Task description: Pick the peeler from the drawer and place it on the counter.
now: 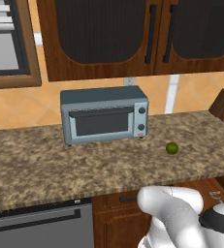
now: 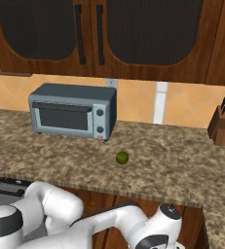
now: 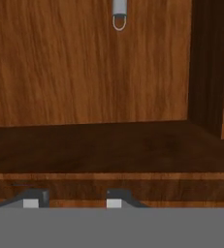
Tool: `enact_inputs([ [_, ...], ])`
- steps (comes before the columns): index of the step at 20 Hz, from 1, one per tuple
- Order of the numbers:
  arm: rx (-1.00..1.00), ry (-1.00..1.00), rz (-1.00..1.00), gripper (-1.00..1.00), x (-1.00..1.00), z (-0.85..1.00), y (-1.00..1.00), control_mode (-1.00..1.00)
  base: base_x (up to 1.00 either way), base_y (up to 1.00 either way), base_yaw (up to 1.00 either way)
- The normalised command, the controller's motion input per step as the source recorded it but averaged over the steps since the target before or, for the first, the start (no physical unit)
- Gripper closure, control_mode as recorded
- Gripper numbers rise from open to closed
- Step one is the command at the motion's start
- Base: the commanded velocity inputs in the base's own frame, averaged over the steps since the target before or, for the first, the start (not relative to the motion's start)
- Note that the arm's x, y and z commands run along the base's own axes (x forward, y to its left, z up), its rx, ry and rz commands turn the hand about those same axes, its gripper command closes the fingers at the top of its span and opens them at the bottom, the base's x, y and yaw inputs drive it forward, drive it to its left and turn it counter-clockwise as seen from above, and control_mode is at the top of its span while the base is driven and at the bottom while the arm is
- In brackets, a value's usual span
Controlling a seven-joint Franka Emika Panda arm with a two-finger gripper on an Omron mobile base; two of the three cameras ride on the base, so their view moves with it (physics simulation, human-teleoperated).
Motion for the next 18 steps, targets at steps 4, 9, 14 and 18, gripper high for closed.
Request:
enact_inputs([
  [4,0.00,0.01,0.00,-1.00,-0.92,-0.62,-0.44,-1.00,0.00,0.00,0.00],
  [9,0.00,0.00,0.00,-1.00,-0.82,-0.26,-0.13,-1.00,0.00,0.00,0.00],
  [14,0.00,-0.04,0.00,-1.00,-0.06,0.04,0.02,-1.00,0.00,0.00,0.00],
  [18,-0.02,-0.11,-0.01,-1.00,0.51,0.17,0.55,-1.00,0.00,0.00,0.00],
])
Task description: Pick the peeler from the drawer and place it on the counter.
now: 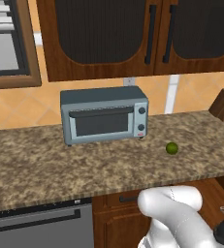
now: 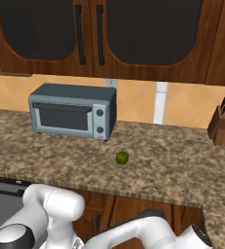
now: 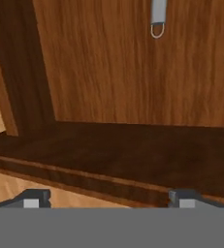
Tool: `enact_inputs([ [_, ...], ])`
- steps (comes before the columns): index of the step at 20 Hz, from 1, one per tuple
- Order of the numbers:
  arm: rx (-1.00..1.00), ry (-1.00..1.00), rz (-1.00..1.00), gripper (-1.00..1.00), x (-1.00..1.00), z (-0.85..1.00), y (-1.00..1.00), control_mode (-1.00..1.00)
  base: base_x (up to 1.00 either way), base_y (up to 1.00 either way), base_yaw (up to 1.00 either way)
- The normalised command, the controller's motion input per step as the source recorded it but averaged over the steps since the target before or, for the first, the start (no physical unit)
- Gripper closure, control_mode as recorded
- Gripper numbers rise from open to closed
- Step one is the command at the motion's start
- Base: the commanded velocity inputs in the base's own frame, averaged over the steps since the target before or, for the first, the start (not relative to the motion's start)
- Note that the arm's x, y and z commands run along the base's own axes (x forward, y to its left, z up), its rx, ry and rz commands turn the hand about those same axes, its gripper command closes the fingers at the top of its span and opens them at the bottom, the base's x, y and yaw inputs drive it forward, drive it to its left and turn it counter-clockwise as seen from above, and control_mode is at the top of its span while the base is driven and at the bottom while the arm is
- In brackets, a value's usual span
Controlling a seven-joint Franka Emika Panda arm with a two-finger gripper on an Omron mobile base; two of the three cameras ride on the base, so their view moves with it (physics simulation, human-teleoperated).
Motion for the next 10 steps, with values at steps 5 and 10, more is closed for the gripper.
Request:
enact_inputs([
  [5,-0.05,-0.08,-0.04,-1.00,0.76,0.00,0.74,-1.00,0.00,0.00,0.00],
  [10,-0.05,-0.15,0.01,-1.00,0.43,-0.09,0.21,-1.00,0.00,0.00,0.00],
])
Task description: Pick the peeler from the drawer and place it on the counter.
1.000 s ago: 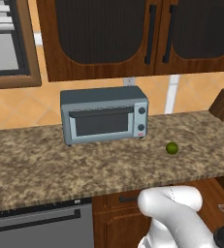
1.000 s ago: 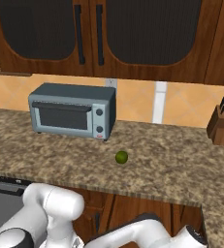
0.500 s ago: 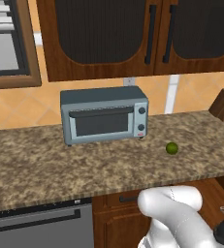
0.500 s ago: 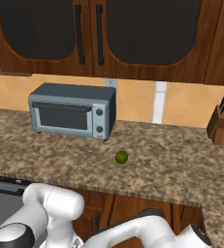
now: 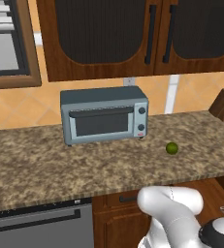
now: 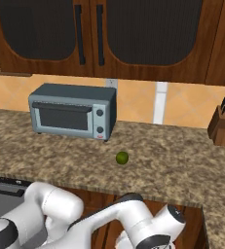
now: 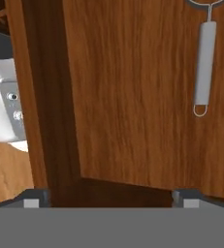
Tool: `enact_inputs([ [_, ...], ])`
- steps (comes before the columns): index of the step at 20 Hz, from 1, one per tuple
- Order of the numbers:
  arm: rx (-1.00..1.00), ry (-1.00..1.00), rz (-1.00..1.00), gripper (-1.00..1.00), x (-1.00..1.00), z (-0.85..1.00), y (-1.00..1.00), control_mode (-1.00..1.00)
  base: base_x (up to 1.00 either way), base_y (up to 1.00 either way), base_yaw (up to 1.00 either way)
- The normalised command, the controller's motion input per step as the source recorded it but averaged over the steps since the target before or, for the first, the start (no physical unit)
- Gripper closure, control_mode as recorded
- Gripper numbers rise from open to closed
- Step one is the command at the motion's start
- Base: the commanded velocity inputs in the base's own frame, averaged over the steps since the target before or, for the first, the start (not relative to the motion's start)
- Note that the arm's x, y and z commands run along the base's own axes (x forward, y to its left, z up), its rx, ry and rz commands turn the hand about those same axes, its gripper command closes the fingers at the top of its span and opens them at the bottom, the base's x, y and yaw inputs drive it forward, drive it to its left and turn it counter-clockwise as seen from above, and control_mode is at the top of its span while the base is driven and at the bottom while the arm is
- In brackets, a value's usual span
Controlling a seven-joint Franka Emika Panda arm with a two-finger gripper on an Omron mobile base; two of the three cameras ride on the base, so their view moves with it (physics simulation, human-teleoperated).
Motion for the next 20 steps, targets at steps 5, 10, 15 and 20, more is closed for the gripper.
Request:
enact_inputs([
  [5,-0.12,-0.19,0.00,-1.00,0.16,-0.36,0.03,-1.00,0.00,0.00,0.00],
  [10,-0.20,-0.15,0.00,-1.00,0.19,-0.37,0.03,-1.00,0.00,0.00,0.00],
  [15,-0.17,-0.01,-0.03,-1.00,0.21,-0.08,-0.04,-1.00,0.00,0.00,0.00],
  [20,-0.04,0.10,-0.02,-1.00,0.31,0.00,-0.17,-1.00,0.00,0.00,0.00],
])
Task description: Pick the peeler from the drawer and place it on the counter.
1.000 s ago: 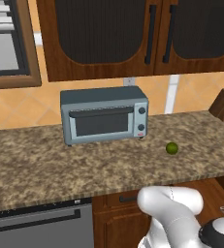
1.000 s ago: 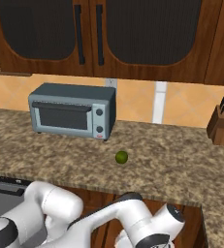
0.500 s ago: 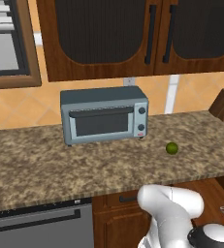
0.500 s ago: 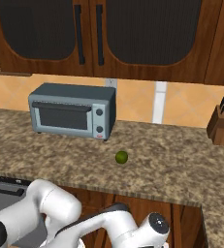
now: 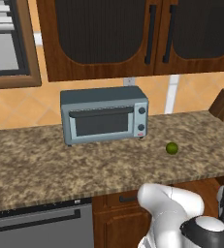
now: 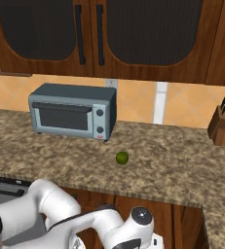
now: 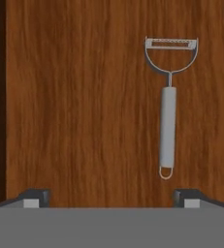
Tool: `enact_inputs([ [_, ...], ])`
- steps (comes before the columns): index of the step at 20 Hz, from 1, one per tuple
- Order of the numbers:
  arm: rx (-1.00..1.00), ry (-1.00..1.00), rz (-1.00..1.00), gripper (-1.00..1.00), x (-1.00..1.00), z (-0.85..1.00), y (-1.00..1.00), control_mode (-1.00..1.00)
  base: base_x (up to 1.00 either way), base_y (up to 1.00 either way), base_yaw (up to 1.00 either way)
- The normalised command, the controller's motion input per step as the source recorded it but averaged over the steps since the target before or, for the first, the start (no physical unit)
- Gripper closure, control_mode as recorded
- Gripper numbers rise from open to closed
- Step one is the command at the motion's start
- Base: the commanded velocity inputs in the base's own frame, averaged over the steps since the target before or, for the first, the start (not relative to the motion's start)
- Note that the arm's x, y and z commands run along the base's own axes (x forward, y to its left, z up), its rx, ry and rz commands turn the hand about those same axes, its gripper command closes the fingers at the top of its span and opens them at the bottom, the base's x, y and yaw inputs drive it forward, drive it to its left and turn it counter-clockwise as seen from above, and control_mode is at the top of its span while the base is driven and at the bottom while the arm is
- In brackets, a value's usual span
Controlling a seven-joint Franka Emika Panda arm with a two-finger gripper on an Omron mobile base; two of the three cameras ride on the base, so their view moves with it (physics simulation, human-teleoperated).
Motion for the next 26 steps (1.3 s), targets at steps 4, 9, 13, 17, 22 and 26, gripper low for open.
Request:
enact_inputs([
  [4,0.00,0.15,0.00,-1.00,0.43,-0.08,-0.24,-1.00,0.00,0.00,0.00],
  [9,0.00,0.18,0.02,-1.00,0.39,-0.15,-0.32,-1.00,0.00,0.00,0.00],
  [13,0.00,0.16,0.07,-1.00,0.14,-0.37,-0.59,-1.00,0.00,0.00,0.00],
  [17,0.03,0.10,0.04,-1.00,0.01,-0.42,-0.53,-1.00,0.00,0.00,0.00],
  [22,0.03,0.03,0.00,-1.00,0.00,-0.44,-0.31,-1.00,0.00,0.00,0.00],
  [26,0.02,0.01,0.00,-1.00,-0.02,-0.47,-0.25,-1.00,0.00,0.00,0.00],
])
